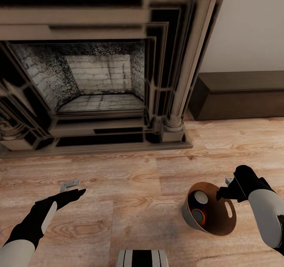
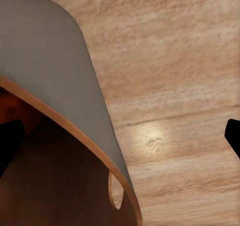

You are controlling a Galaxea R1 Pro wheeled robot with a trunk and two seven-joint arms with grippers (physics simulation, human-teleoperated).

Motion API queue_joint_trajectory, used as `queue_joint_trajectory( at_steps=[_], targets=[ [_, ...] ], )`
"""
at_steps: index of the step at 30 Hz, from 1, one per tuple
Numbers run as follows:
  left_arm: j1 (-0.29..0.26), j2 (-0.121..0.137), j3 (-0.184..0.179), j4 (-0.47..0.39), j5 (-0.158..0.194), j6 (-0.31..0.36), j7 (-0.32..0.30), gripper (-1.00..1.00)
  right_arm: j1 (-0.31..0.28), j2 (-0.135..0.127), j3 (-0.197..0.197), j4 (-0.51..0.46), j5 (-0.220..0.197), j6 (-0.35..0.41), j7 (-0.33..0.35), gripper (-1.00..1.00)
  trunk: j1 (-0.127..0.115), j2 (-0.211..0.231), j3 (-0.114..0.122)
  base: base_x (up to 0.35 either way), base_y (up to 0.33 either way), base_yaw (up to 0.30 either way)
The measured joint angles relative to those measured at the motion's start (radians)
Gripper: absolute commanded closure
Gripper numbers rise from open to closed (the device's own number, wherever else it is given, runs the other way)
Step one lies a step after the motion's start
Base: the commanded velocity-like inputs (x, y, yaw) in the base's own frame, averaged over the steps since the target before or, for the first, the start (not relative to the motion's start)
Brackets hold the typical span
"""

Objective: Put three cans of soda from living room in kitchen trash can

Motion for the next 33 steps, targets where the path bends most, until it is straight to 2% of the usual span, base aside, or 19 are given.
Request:
queue_joint_trajectory(
  at_steps=[5, 13, 18, 28, 33],
  targets=[
    [0.000, 0.000, 0.000, 0.000, 0.000, -0.001, 0.000, -1.00, 0.001, 0.001, 0.000, 0.000, 0.000, 0.000, 0.000, -1.00, 0.000, 0.000, 0.000, 0.000, 0.000, 0.000],
    [0.000, 0.000, -0.001, 0.000, 0.000, -0.001, -0.002, -1.00, 0.001, 0.001, 0.000, 0.000, 0.000, 0.000, 0.001, -1.00, -0.004, 0.002, 0.031, 0.000, 0.000, 0.000],
    [0.000, 0.000, -0.001, 0.039, 0.000, -0.003, -0.003, -1.00, 0.001, 0.001, 0.000, 0.001, -0.001, 0.000, 0.000, -1.00, -0.006, 0.003, 0.050, 0.000, 0.000, 0.000],
    [0.000, 0.000, -0.002, 0.054, 0.000, -0.004, -0.003, -1.00, 0.007, 0.000, 0.000, 0.000, -0.001, 0.000, 0.000, -1.00, -0.010, 0.005, 0.089, 0.000, 0.000, 0.000],
    [0.000, 0.000, -0.011, 0.057, 0.000, -0.004, -0.003, -1.00, 0.013, 0.000, 0.000, 0.000, -0.001, 0.000, 0.000, -1.00, -0.013, 0.006, 0.108, 0.000, 0.000, 0.000]
  ],
)
